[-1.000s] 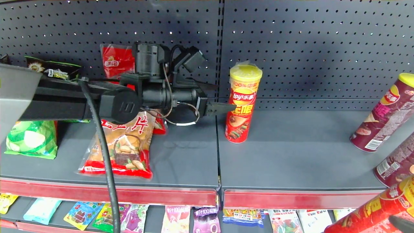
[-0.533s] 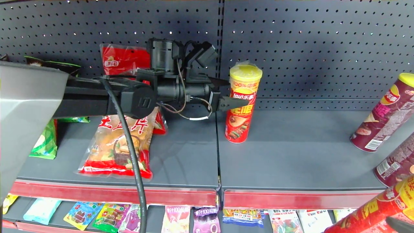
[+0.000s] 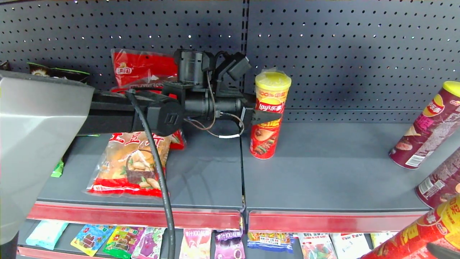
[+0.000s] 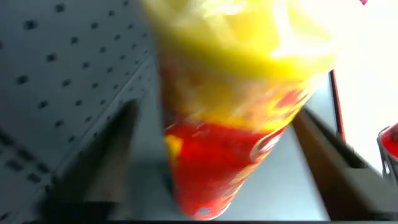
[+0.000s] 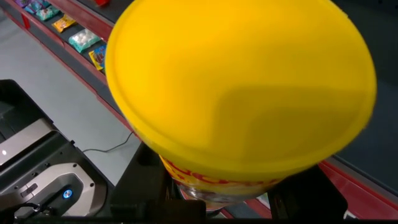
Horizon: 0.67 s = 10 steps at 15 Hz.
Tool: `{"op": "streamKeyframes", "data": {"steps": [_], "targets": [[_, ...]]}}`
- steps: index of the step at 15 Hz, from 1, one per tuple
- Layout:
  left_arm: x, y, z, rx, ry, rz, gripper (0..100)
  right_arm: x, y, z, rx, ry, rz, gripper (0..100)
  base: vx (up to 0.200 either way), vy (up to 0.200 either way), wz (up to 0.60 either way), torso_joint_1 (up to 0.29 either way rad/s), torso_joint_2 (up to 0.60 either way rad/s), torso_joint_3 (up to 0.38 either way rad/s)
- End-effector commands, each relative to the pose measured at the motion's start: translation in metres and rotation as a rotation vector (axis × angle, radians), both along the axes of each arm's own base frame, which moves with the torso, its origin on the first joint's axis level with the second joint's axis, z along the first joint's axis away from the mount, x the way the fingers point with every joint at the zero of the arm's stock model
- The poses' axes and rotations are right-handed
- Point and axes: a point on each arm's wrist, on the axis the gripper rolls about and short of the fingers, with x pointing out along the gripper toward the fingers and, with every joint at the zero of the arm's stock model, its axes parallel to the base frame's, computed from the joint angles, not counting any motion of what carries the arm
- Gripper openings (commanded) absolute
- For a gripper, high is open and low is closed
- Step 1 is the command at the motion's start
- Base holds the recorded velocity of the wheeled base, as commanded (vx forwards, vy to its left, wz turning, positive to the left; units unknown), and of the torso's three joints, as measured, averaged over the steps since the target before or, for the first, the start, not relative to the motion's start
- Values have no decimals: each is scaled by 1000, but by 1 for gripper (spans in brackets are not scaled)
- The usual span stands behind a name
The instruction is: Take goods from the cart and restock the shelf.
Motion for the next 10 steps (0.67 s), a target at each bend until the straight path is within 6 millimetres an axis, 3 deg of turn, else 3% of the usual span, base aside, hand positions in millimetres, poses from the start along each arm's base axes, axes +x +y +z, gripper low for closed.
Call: {"op": "streamKeyframes", "data": {"steps": [1,5,10], "targets": [[-3,-2,2,-3,-2,-6,0,1,0,-1,-2,4,-1,0,0,0,0,0,0,0],[-15,5,10,-2,-2,-5,0,3,1,-1,-7,16,-1,0,0,0,0,0,0,0],[-69,29,12,42,53,-18,0,5,2,-1,-11,23,-1,0,0,0,0,0,0,0]]}}
